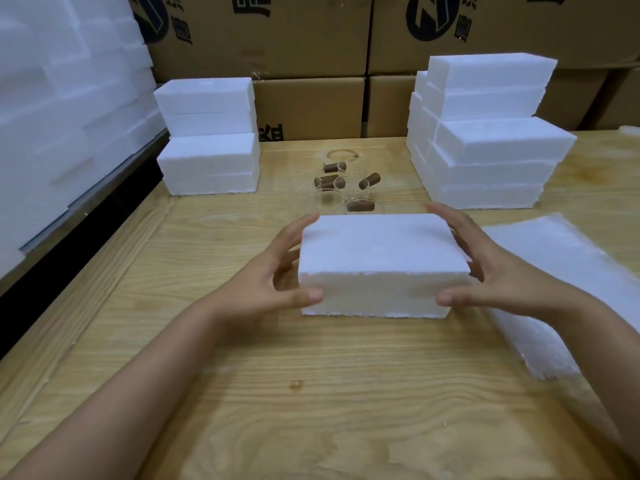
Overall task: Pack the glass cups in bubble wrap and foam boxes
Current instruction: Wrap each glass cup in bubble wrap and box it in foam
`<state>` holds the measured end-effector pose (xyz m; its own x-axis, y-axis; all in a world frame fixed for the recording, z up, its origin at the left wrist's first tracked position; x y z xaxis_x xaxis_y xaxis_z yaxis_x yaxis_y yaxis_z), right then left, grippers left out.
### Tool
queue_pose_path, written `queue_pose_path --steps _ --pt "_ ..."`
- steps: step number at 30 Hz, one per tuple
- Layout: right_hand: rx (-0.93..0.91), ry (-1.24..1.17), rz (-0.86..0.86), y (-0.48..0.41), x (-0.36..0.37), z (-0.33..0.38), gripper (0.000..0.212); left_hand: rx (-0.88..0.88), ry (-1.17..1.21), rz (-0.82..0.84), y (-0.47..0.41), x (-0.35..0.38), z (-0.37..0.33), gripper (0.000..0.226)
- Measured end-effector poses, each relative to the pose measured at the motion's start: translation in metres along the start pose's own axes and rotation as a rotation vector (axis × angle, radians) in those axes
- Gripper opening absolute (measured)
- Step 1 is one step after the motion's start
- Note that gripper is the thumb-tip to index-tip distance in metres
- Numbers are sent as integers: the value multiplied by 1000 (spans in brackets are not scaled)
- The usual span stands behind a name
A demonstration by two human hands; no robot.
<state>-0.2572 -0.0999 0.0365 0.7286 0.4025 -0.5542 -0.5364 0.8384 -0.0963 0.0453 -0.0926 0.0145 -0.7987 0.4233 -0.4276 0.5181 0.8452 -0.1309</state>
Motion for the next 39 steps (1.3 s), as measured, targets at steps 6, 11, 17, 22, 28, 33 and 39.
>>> queue_pose_path --steps 6,11,17,22,28,33,39 --pt "-35 69 -78 1 14 -10 88 10 0 -99 0 2 2 73" --pt "16 70 10 2 13 -23 111 -6 -111 -4 -1 1 10 100" --pt "10 53 -17 0 13 -20 104 23 -130 -38 -4 -2 13 103" --pt "40 -54 17 0 10 -5 102 -14 -70 -22 -1 -12 1 95" --pt "124 -226 144 0 11 10 91 -143 114 127 6 -27 -8 85" --pt "162 -294 199 0 13 18 84 -174 170 153 8 -27 -11 81" --pt "142 -258 141 -1 13 20 90 -201 277 144 10 -24 -9 75"
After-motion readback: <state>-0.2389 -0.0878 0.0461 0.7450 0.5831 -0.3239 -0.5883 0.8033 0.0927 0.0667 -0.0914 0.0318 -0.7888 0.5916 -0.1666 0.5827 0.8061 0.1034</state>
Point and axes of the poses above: each hand's wrist, its own y-axis away from the middle knuckle, its own x-axis out of the palm, z = x × y, the point moved 2 cm from there along -y, towards the middle knuckle, and after that the axes turned 2 degrees about z, right-handed, at the moved point
